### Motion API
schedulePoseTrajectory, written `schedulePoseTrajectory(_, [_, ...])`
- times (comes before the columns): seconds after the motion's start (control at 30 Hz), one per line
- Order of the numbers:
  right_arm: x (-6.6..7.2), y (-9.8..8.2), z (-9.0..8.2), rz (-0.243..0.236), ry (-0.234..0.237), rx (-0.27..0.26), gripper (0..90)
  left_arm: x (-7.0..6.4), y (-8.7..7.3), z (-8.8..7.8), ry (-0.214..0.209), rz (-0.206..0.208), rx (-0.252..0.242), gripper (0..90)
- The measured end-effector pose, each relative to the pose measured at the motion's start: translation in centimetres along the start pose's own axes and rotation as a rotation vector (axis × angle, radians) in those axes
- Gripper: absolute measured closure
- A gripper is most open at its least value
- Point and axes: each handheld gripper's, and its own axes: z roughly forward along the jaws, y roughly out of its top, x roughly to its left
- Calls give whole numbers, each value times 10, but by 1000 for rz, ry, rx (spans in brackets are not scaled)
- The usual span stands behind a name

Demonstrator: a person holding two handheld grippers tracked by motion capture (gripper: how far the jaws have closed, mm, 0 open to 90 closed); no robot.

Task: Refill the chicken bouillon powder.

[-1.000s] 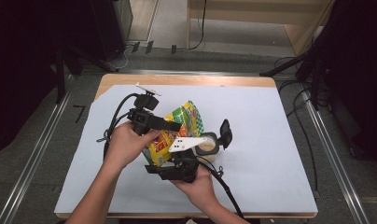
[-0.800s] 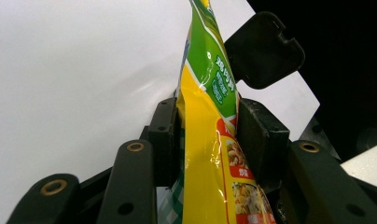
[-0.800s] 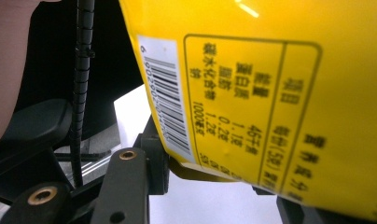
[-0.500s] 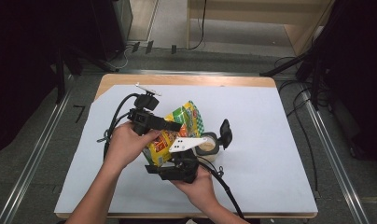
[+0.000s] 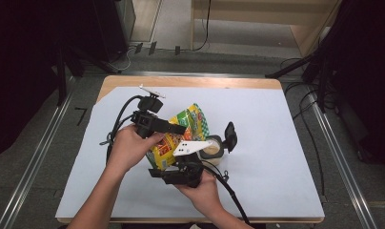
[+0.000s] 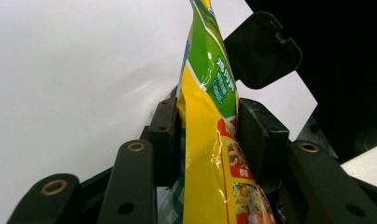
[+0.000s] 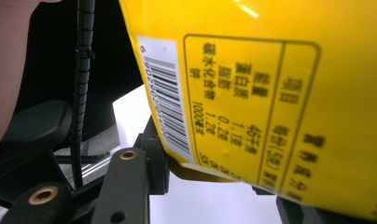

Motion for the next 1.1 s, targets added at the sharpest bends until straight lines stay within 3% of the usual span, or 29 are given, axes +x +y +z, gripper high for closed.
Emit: schedulePoseTrajectory(1.1, [0,-1,0,16,3,-4,597,-1,1,2,6,2,3,613])
